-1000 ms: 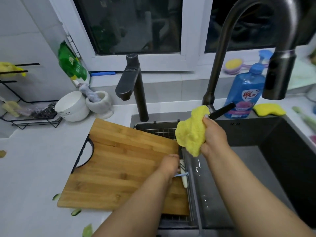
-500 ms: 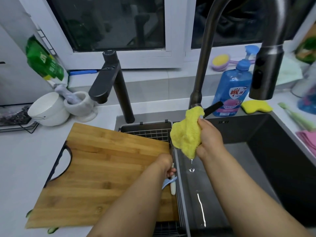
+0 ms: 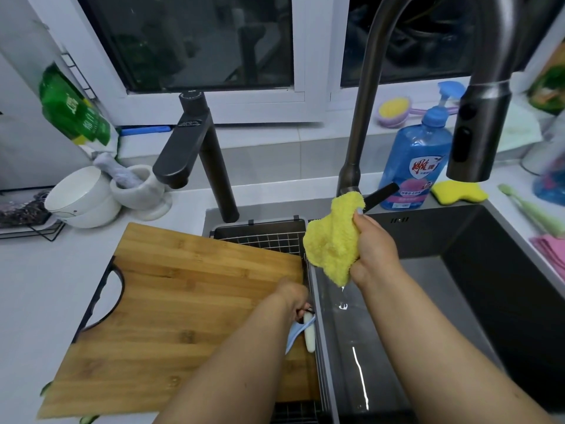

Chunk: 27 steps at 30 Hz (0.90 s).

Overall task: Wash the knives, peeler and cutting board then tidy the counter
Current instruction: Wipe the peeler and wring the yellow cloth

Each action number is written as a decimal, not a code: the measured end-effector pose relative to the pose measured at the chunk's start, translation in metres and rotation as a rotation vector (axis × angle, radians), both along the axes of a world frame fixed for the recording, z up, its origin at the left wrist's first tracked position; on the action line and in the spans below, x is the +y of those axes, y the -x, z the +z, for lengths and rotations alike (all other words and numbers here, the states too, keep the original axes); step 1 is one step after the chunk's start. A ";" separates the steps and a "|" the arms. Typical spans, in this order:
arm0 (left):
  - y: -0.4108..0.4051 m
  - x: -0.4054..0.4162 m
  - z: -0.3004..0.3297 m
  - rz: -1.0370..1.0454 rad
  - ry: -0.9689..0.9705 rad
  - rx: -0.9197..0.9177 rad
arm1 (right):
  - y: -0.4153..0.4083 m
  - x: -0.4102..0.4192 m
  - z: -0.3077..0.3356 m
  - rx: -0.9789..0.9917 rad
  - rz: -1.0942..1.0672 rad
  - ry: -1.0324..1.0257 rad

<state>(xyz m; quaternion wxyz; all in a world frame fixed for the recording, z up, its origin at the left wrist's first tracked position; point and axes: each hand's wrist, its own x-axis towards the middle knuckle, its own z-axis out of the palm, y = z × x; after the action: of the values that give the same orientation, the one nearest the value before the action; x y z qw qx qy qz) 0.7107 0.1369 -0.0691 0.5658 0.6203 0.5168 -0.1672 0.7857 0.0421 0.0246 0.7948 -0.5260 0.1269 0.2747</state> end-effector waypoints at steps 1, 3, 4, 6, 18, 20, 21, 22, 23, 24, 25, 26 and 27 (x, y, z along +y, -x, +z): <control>-0.001 0.001 -0.003 -0.014 0.005 0.001 | -0.001 0.000 -0.001 0.000 0.000 0.006; 0.001 0.004 -0.010 -0.039 -0.019 -0.031 | -0.003 -0.001 -0.002 -0.001 -0.004 0.010; 0.001 0.004 -0.015 -0.026 -0.055 -0.052 | -0.004 -0.001 -0.002 -0.002 -0.006 0.008; 0.002 0.003 -0.019 -0.005 -0.153 -0.050 | -0.005 0.000 -0.003 -0.005 -0.004 0.003; 0.028 0.050 0.047 0.333 -0.282 -0.316 | 0.004 0.017 -0.016 -0.029 0.063 0.054; 0.034 0.056 0.065 0.294 -0.304 -0.365 | 0.010 0.023 -0.017 -0.039 0.098 0.071; 0.036 0.057 0.073 0.254 -0.312 -0.381 | 0.014 0.027 -0.017 -0.044 0.122 0.077; 0.040 0.059 0.079 0.209 -0.320 -0.391 | 0.020 0.030 -0.017 -0.047 0.148 0.078; 0.042 0.059 0.084 0.169 -0.315 -0.398 | 0.025 0.034 -0.016 -0.048 0.169 0.067; 0.045 0.060 0.087 0.137 -0.302 -0.405 | 0.030 0.037 -0.015 -0.046 0.188 0.046; 0.048 0.060 0.090 0.113 -0.286 -0.410 | 0.035 0.041 -0.014 -0.040 0.206 0.023; 0.052 0.060 0.093 0.088 -0.282 -0.417 | 0.039 0.043 -0.013 -0.036 0.225 0.001; 0.055 0.059 0.096 0.057 -0.289 -0.419 | 0.043 0.046 -0.013 -0.038 0.242 -0.010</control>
<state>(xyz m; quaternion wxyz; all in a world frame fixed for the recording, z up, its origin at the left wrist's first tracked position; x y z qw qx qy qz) 0.6558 0.1962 0.0269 0.5703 0.7012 0.4241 0.0565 0.7430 0.0880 0.0113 0.7607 -0.5386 0.0462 0.3592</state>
